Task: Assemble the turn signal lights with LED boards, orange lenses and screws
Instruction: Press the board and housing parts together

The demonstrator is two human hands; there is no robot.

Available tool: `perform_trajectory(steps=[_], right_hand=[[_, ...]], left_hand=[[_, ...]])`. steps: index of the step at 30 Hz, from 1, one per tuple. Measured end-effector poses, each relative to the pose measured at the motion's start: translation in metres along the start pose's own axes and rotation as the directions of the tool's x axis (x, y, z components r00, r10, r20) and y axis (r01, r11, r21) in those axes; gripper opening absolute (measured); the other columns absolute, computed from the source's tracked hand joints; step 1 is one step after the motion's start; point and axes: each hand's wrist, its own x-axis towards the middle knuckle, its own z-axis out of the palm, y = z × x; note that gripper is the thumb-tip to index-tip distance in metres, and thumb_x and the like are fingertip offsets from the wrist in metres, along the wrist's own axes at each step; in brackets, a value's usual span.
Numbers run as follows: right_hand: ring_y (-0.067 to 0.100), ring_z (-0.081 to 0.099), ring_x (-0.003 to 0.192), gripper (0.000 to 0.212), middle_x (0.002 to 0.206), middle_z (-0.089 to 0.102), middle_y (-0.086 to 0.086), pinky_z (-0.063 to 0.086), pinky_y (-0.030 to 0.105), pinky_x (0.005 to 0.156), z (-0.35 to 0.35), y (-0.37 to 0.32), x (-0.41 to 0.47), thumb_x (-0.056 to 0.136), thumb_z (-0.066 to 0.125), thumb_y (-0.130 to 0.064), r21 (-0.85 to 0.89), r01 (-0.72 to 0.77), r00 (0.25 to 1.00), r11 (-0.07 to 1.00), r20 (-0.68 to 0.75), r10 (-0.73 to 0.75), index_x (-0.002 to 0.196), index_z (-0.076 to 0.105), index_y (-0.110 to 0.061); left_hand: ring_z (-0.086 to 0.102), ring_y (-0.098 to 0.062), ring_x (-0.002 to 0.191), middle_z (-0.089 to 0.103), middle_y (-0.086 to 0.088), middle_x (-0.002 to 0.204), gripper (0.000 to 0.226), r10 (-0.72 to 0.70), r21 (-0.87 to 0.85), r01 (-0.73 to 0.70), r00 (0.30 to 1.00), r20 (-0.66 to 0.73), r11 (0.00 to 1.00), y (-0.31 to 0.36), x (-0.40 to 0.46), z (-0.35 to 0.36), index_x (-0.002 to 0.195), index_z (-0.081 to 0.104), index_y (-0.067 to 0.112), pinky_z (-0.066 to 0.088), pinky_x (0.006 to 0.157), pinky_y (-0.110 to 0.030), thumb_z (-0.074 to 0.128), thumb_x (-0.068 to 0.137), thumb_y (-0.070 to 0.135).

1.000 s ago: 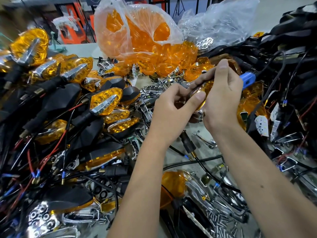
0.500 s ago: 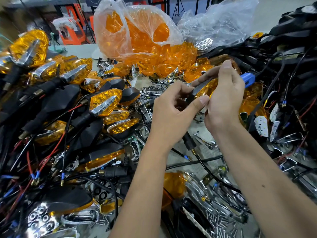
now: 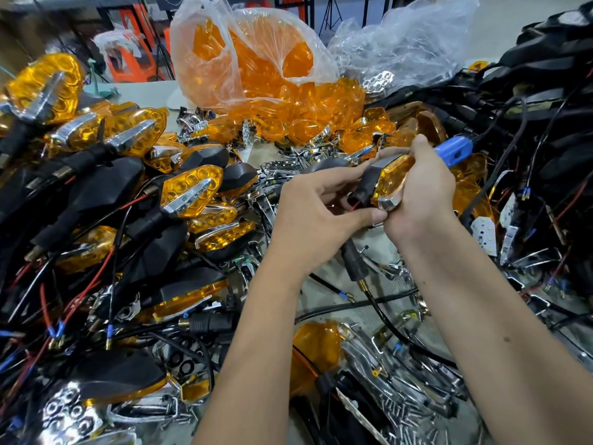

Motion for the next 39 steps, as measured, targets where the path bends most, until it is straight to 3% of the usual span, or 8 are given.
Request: perform_trajectory(steps=[4, 8, 14, 19, 24, 30, 35, 39], right_hand=[[0.024, 0.070, 0.072, 0.053, 0.092, 0.072, 0.016, 0.062, 0.037, 0.062, 0.000, -0.001, 0.001, 0.108, 0.047, -0.048, -0.009, 0.027, 0.999, 1.000, 0.042, -0.027, 0.074, 0.066, -0.011], [0.015, 0.063, 0.063, 0.046, 0.086, 0.067, 0.010, 0.051, 0.026, 0.053, 0.000, 0.000, 0.003, 0.106, 0.052, -0.047, -0.083, 0.128, 0.992, 0.988, 0.031, -0.126, 0.079, 0.062, -0.011], [0.024, 0.059, 0.069, 0.055, 0.075, 0.067, 0.009, 0.060, 0.048, 0.077, 0.002, 0.001, 0.003, 0.108, 0.049, -0.041, -0.117, 0.222, 0.975, 0.968, 0.024, -0.221, 0.060, 0.063, -0.018], [0.010, 0.068, 0.059, 0.046, 0.060, 0.069, -0.002, 0.057, 0.029, 0.061, 0.001, 0.000, 0.007, 0.110, 0.047, -0.034, -0.082, 0.256, 0.961, 0.963, 0.129, -0.245, 0.070, 0.058, -0.013], [0.016, 0.072, 0.075, 0.046, 0.071, 0.073, 0.000, 0.058, 0.043, 0.088, 0.001, 0.000, 0.009, 0.111, 0.044, -0.034, -0.141, 0.346, 0.930, 0.928, 0.185, -0.319, 0.073, 0.060, -0.013], [0.022, 0.069, 0.084, 0.046, 0.077, 0.069, 0.003, 0.055, 0.053, 0.099, 0.002, 0.003, 0.009, 0.113, 0.040, -0.030, -0.097, 0.451, 0.867, 0.887, 0.286, -0.409, 0.075, 0.059, -0.012], [0.022, 0.068, 0.079, 0.045, 0.072, 0.067, 0.000, 0.057, 0.049, 0.095, 0.004, 0.008, 0.008, 0.111, 0.040, -0.026, -0.042, 0.490, 0.848, 0.871, 0.252, -0.465, 0.073, 0.059, -0.014], [0.012, 0.064, 0.069, 0.049, 0.068, 0.065, -0.001, 0.054, 0.022, 0.073, 0.004, 0.015, 0.008, 0.111, 0.038, -0.032, -0.108, 0.553, 0.831, 0.826, 0.135, -0.539, 0.073, 0.062, -0.013]], left_hand=[[0.078, -0.018, 0.092, 0.081, 0.009, 0.098, 0.049, -0.042, 0.004, 0.042, 0.998, -0.040, 0.999, 0.000, -0.001, -0.002, 0.119, 0.078, 0.019, 0.064, 0.084, -0.045, 0.092, 0.073, 0.013], [0.077, -0.025, 0.080, 0.081, 0.004, 0.090, 0.029, -0.035, 0.049, 0.038, 0.998, -0.056, 0.998, 0.001, -0.002, -0.003, 0.102, 0.080, 0.032, 0.064, 0.072, -0.052, 0.089, 0.076, 0.024], [0.077, -0.024, 0.084, 0.080, 0.002, 0.092, 0.039, -0.048, 0.016, 0.049, 0.998, -0.045, 0.999, 0.006, -0.003, -0.001, 0.102, 0.078, 0.034, 0.064, 0.075, -0.050, 0.094, 0.067, 0.039], [0.076, -0.033, 0.092, 0.080, -0.004, 0.098, 0.044, -0.063, -0.100, 0.059, 0.997, -0.040, 0.993, 0.005, -0.002, -0.004, 0.110, 0.078, 0.019, 0.063, 0.082, -0.055, 0.093, 0.069, 0.027], [0.075, -0.010, 0.099, 0.080, 0.005, 0.103, 0.047, -0.039, -0.139, 0.031, 0.998, -0.053, 0.990, 0.005, -0.001, -0.004, 0.115, 0.077, 0.015, 0.059, 0.085, -0.026, 0.094, 0.071, 0.023], [0.073, -0.007, 0.101, 0.079, 0.003, 0.109, 0.051, -0.038, -0.141, 0.022, 0.993, -0.115, 0.990, -0.001, 0.001, -0.003, 0.120, 0.076, 0.010, 0.058, 0.089, -0.025, 0.094, 0.073, 0.013], [0.074, -0.012, 0.107, 0.079, 0.001, 0.113, 0.050, -0.004, -0.185, -0.011, 0.996, -0.085, 0.983, 0.001, -0.002, -0.002, 0.124, 0.073, 0.010, 0.058, 0.088, -0.023, 0.087, 0.078, -0.003], [0.074, -0.016, 0.104, 0.077, -0.009, 0.115, 0.052, 0.000, -0.166, -0.016, 0.995, -0.097, 0.986, 0.002, -0.003, -0.001, 0.122, 0.074, 0.006, 0.059, 0.088, -0.027, 0.085, 0.075, -0.012]])
